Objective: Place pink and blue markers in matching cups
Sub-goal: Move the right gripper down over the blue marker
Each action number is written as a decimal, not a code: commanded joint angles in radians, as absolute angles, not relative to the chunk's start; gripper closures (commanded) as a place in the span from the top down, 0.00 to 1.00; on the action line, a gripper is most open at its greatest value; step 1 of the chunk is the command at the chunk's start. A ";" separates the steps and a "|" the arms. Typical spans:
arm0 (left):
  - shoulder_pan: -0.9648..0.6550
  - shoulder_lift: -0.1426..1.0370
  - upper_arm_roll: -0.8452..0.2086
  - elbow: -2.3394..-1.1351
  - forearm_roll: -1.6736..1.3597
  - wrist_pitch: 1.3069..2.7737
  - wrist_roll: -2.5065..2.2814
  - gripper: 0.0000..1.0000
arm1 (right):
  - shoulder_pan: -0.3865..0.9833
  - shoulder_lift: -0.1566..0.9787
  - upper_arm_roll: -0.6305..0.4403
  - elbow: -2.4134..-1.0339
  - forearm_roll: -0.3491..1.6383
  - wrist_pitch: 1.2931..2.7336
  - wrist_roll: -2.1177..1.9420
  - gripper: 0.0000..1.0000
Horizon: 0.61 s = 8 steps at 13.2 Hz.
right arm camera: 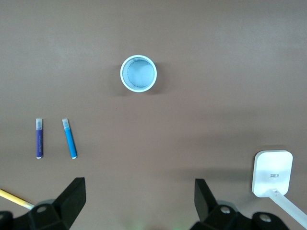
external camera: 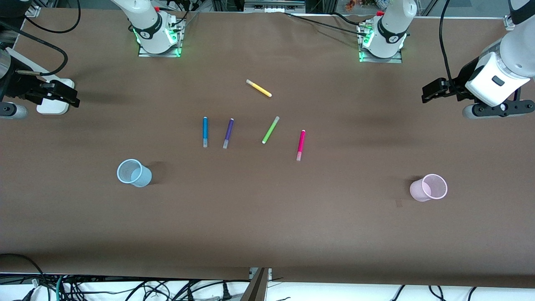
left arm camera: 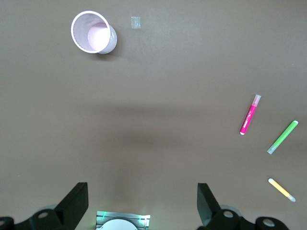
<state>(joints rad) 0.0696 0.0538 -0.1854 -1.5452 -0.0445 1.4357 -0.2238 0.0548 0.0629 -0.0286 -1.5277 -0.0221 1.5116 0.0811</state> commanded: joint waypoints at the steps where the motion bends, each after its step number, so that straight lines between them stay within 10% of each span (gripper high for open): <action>1: 0.074 0.038 -0.187 -1.537 -0.023 1.437 -0.232 1.00 | 0.052 0.075 -0.028 -1.497 -0.006 1.493 0.077 1.00; 8: 0.083 0.034 -0.172 -1.431 -0.025 1.324 -0.232 1.00 | 0.054 0.075 -0.028 -1.497 -0.006 1.500 0.075 1.00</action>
<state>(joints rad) 0.0789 0.0380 -0.1690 -1.4652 -0.0445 1.3655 -0.2282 0.0552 0.0629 -0.0282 -1.5277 -0.0219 1.5117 0.0809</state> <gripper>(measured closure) 0.000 0.000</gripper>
